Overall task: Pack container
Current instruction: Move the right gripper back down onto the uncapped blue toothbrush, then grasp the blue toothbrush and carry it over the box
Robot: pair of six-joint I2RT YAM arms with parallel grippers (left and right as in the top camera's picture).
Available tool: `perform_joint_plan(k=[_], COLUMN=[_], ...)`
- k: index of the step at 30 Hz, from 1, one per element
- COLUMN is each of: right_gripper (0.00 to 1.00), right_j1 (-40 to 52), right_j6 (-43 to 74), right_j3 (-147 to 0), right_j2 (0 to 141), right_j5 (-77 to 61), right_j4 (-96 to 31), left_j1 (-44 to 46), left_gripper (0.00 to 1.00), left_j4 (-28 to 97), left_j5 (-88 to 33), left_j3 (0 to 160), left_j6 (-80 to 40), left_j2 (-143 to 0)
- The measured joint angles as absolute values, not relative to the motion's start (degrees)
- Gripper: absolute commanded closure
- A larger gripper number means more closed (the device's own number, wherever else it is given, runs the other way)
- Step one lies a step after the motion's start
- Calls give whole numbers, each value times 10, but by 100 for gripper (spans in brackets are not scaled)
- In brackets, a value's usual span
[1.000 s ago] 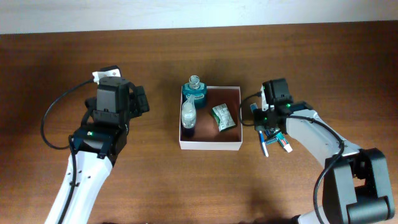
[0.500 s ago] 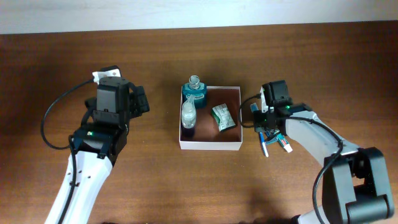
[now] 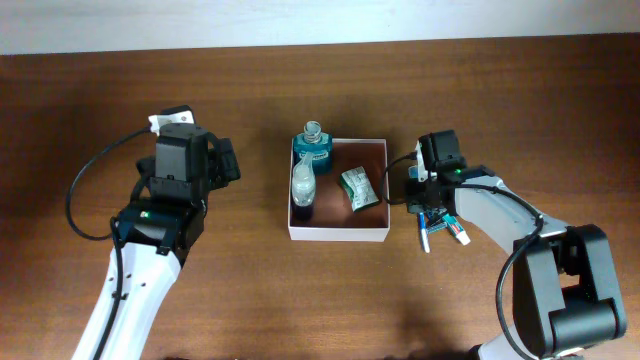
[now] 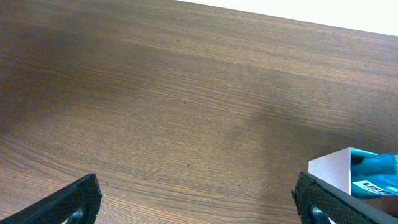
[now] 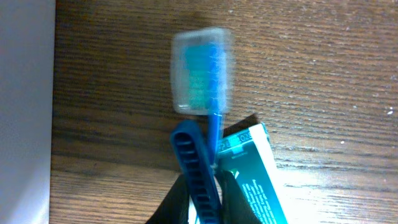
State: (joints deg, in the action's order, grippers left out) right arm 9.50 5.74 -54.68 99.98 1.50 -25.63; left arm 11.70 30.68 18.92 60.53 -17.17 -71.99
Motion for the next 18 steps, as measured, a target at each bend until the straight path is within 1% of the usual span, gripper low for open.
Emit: perform_joint_plan(k=[3,6,12,18], right_gripper=[96,96,96,96], right_j1=[95,95,95,95], right_j6=[58,58,58,58], right_j3=[-547,-552,-590,-664], right_j2=[1000,1000,1004,1005], right_j5=[15,15,15,15], right_j4=[-257,-272,-337,-408], left_j1=[117,117,117,117], left_gripper=[1,0,1,1], left_j4=[307,307,307,307], left_j5=[189,189,189,189], left_j3=[605,605,605,605], left_j6=[-172,-172,-172,-172], left_j2=[-720,-720,-720,-720])
